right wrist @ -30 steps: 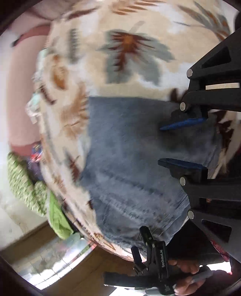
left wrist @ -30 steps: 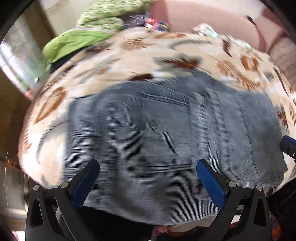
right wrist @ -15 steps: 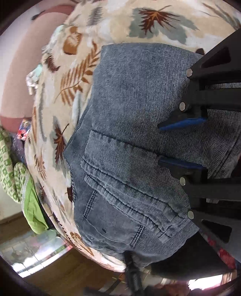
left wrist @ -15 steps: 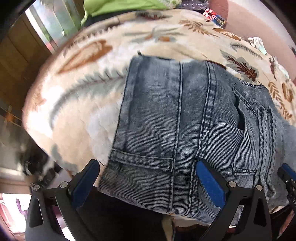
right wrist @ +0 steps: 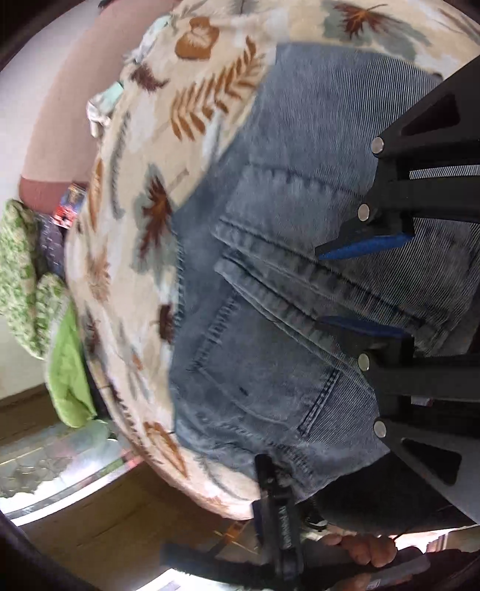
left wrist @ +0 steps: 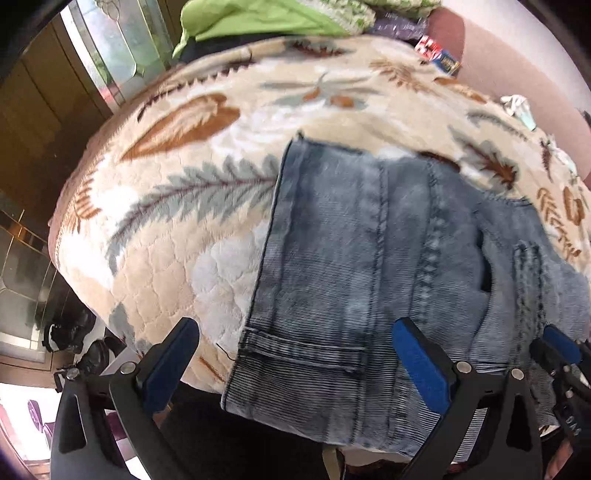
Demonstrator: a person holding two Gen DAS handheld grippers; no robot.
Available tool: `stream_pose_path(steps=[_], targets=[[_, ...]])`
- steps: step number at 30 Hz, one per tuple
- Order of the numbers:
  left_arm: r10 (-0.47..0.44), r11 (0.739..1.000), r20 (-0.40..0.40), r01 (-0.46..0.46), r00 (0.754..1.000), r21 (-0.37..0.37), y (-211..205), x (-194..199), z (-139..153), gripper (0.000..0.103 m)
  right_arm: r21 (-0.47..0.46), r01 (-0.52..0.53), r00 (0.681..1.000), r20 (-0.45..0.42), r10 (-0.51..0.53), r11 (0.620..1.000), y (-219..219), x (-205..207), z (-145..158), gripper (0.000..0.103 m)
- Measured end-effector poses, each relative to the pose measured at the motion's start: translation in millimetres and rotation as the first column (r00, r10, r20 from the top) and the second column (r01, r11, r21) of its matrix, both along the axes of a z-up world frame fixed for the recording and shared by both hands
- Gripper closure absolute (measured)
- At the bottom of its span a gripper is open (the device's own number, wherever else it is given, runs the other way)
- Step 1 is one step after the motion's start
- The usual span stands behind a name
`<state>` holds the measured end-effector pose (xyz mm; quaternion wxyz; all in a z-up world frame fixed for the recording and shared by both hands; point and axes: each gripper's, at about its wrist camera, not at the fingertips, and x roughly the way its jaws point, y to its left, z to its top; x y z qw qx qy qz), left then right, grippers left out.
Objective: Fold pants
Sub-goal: 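Open the right gripper and release the folded legs onto the jeans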
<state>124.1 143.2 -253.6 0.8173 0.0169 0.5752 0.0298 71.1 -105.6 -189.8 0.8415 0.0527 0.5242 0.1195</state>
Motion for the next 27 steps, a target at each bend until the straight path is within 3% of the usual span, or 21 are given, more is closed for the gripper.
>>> stream_pose_path(steps=[7, 15, 20, 27], targets=[[0.044, 0.996, -0.011, -0.045, 0.999, -0.081, 17.2, 7.4, -16.6, 0.000, -0.004, -0.016, 1.000, 0.023, 0.017, 1.000, 2.4, 0.2, -11.7, 0.066], [0.039, 0.997, 0.002, -0.039, 0.999, -0.060, 27.0, -11.1, -4.9, 0.000, 0.007, -0.017, 0.999, 0.027, 0.017, 1.000, -2.8, -5.7, -11.8, 0.065], [0.033, 0.999, 0.111, -0.031, 0.993, -0.024, 36.3, -35.4, 23.5, 0.000, 0.112, 0.043, 0.999, 0.011, -0.044, 0.993, -18.6, -13.0, 0.8, 0.065], [0.012, 0.998, 0.277, -0.030, 0.961, 0.058, 37.0, -58.2, 74.3, 0.000, 0.120, 0.018, 0.994, 0.100, -0.030, 0.993, -15.5, -34.1, 31.0, 0.065]])
